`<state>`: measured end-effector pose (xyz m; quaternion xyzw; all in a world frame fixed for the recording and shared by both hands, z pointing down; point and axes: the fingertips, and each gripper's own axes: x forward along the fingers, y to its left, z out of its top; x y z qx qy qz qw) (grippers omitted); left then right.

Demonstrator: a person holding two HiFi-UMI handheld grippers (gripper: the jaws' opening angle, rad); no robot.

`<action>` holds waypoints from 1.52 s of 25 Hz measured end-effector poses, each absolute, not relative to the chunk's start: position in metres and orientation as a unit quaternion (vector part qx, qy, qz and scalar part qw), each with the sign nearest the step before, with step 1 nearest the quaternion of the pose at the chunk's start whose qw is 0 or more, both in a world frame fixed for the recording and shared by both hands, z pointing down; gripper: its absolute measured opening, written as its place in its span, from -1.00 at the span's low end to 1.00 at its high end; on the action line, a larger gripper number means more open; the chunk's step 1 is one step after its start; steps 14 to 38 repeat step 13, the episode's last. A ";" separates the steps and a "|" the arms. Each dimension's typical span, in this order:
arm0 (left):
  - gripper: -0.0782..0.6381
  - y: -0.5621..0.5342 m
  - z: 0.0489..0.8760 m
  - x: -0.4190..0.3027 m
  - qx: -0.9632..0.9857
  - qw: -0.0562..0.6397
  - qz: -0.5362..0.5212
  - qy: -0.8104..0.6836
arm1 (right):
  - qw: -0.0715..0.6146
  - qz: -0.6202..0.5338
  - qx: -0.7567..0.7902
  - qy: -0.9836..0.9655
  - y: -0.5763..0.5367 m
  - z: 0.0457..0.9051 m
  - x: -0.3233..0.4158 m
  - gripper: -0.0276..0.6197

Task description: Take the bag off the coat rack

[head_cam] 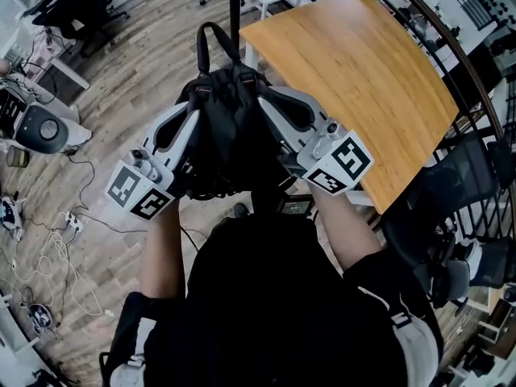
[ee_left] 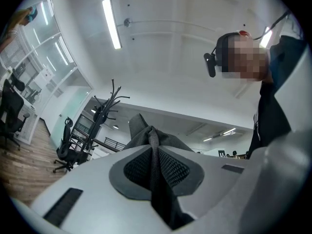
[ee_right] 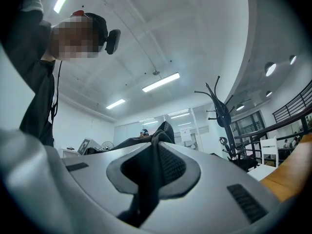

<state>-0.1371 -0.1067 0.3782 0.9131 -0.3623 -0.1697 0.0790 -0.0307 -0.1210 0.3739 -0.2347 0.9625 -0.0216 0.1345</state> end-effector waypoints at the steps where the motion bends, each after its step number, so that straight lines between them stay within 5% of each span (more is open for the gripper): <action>1: -0.64 -0.107 0.377 -0.137 0.913 0.079 -0.170 -0.362 | 0.135 -0.021 -0.235 0.962 -0.122 0.373 -0.031 -0.73; 38: -0.64 -0.111 0.368 -0.136 0.909 0.089 -0.187 -0.360 | 0.133 -0.011 -0.230 0.964 -0.133 0.362 -0.029 -0.73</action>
